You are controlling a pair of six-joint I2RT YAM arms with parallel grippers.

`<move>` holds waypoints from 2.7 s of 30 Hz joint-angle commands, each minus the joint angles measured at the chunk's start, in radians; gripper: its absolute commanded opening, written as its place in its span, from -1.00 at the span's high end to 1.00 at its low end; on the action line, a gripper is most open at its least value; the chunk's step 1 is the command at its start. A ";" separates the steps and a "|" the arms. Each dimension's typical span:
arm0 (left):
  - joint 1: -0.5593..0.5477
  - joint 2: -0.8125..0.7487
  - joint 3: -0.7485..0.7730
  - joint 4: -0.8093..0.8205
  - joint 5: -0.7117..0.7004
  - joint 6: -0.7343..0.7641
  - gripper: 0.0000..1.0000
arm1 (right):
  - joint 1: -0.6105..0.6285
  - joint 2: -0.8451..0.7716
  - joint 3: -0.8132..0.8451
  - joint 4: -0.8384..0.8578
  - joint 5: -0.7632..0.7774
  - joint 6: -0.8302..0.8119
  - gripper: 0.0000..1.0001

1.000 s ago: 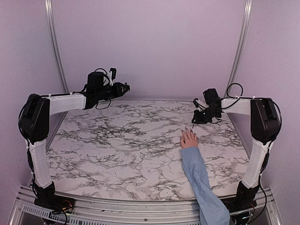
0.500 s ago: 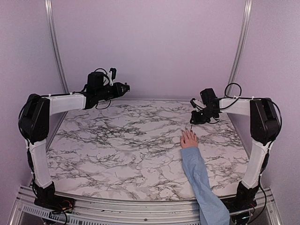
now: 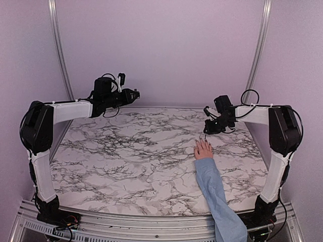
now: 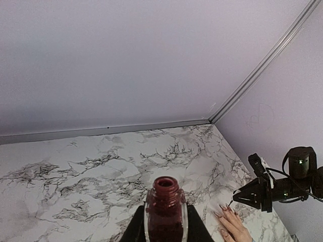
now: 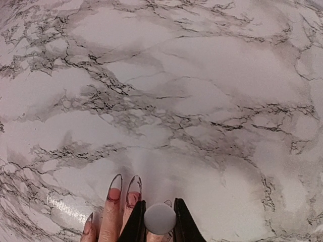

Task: Paint the nails
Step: Paint the nail polish on the nail.

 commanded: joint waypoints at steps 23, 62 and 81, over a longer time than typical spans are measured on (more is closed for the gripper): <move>0.006 0.016 0.005 0.042 0.005 -0.003 1.00 | 0.009 0.025 0.006 -0.022 0.030 0.000 1.00; 0.005 0.025 0.008 0.042 0.001 0.001 1.00 | -0.001 0.083 0.086 -0.050 0.045 0.013 1.00; 0.009 0.027 0.008 0.042 0.006 0.002 1.00 | -0.009 0.093 0.106 -0.053 0.044 0.014 1.00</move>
